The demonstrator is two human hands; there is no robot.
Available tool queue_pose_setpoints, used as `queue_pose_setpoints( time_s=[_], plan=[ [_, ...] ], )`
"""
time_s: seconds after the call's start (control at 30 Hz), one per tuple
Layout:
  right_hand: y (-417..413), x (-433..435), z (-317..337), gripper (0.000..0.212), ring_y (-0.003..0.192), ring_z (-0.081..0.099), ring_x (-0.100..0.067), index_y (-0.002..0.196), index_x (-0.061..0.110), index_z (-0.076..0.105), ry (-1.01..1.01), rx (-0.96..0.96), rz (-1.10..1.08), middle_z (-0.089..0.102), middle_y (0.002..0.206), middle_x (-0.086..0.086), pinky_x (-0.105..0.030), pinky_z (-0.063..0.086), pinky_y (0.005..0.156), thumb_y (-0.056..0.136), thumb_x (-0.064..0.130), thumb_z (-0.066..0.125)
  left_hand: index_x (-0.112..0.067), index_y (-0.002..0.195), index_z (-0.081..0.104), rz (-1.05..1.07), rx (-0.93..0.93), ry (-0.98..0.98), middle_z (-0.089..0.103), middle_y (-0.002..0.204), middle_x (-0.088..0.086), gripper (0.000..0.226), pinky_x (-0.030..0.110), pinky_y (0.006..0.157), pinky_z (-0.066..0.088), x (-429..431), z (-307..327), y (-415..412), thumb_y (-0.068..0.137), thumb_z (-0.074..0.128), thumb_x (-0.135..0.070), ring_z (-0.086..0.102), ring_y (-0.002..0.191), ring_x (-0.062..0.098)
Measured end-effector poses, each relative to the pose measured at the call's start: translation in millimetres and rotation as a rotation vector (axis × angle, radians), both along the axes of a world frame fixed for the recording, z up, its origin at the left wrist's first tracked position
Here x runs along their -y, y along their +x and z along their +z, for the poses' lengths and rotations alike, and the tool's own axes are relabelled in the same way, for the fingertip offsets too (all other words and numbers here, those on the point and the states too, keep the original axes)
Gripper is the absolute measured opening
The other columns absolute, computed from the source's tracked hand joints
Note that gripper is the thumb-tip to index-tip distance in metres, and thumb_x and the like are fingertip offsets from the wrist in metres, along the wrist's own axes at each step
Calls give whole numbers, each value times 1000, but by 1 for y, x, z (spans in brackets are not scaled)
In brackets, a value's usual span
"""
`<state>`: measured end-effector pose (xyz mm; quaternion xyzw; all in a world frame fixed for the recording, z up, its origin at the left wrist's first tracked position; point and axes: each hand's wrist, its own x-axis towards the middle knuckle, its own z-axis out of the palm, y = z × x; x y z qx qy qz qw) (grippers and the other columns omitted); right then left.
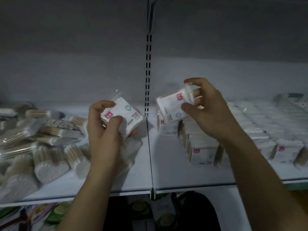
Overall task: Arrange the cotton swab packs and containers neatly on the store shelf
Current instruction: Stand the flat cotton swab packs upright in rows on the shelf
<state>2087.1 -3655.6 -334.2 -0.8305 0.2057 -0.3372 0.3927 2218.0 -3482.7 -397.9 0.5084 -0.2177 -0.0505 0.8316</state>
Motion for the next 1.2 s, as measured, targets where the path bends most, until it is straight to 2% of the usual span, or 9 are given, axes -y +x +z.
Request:
queue_pose_setpoints(
  time_s=[0.13,0.2,0.27,0.37,0.43,0.67,0.87,1.1,1.2],
  plan=[
    [21,18,-3,36,83,58,-2,119,22,67,-441,-353,66,63,104,9,-4,42,66,87,9,76,-28,105,58,52,35,72,71,96,1,39,38,60,60,-3,-5,5,78,56,0,69,89,28],
    [30,21,-8,33,89,59,-7,118,23,68,-508,-474,90,66,111,6,-12,43,74,88,13,76,-30,106,59,68,67,117,70,102,7,41,52,70,62,-5,-6,6,75,57,-3,69,96,37],
    [36,23,-14,32,99,58,-10,118,25,67,-556,-555,96,66,116,6,-25,48,84,89,18,76,-28,108,59,55,83,134,71,101,5,42,51,71,63,-6,-6,5,80,59,3,70,93,33],
    [42,24,-21,30,101,55,-13,118,26,67,-622,-613,91,63,114,6,-32,48,86,89,21,74,-22,112,58,11,91,124,71,93,-3,47,30,60,59,-6,-4,2,87,54,17,69,86,19],
    [45,24,-25,31,98,50,-12,120,26,67,-672,-641,94,60,111,6,-31,44,82,90,21,73,-20,114,56,-11,91,120,71,92,-6,46,25,59,58,-6,-2,0,88,53,18,70,86,16],
    [48,19,-23,35,90,49,-16,116,25,60,-835,-717,77,58,105,5,-30,35,70,84,19,74,-24,114,57,-69,39,80,69,112,15,45,37,65,63,-7,-3,0,91,54,15,72,101,36],
    [54,21,-24,29,85,56,-21,101,22,56,-975,-735,51,58,95,3,-33,39,68,79,11,73,-17,119,55,-92,69,92,66,115,18,43,29,61,60,-7,-3,-1,92,53,16,72,97,30],
    [55,31,-22,42,89,56,-19,101,26,56,-831,-731,113,57,96,8,-33,41,71,73,26,87,-21,123,54,-99,58,98,67,117,13,46,31,65,62,-9,-5,-3,93,55,14,72,102,28],
    [44,22,-11,30,88,58,-10,110,27,62,-651,-477,118,61,96,13,-34,51,79,86,37,77,-30,133,49,-108,50,83,68,118,8,57,35,68,63,-11,-4,-5,95,59,11,73,100,22]
  ],
)
